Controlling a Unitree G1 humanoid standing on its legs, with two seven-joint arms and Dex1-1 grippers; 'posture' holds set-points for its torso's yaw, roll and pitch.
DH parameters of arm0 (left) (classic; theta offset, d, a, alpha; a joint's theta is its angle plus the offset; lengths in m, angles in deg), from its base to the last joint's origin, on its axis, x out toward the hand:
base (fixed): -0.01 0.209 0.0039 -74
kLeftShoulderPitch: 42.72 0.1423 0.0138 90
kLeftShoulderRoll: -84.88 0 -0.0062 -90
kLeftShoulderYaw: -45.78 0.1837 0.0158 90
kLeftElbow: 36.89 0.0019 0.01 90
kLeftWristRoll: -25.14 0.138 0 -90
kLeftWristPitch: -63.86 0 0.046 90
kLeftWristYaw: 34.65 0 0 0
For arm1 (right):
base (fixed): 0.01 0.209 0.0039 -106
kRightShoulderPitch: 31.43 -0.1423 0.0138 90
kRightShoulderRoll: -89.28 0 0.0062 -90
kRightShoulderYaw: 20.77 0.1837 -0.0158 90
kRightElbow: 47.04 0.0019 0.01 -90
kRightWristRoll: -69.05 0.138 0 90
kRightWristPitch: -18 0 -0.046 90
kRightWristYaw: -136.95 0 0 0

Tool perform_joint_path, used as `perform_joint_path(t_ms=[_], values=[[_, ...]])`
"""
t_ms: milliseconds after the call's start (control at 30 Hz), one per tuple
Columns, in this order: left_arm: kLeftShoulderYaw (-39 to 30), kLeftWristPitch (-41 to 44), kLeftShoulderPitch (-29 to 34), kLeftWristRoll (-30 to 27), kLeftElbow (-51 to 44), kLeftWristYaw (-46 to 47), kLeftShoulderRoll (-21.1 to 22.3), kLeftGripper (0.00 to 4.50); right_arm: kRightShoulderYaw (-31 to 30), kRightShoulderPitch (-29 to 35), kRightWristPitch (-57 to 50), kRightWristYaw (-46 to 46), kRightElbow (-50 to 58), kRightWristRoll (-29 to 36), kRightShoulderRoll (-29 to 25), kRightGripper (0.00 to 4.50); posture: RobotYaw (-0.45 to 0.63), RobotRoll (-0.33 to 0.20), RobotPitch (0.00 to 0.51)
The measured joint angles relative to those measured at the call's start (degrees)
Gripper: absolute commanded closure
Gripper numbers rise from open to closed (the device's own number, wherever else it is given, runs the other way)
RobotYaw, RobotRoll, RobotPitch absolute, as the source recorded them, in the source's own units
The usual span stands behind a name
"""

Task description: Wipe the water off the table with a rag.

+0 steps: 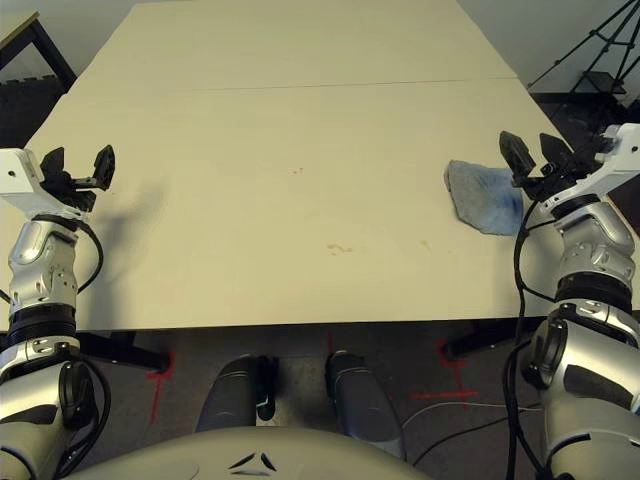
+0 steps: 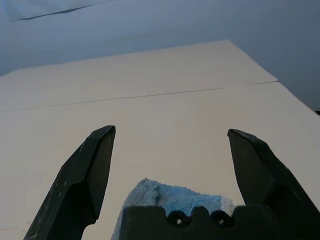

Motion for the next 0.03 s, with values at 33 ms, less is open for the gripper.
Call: perform_joint_path(t_ms=[33], values=[[0.0, -0.26, -0.12, 0.02, 0.37, -0.05, 0.05, 0.0, 0.06, 0.09, 0.03, -0.27, 0.08, 0.25, 0.0, 0.04, -0.1, 0.0, 0.045]])
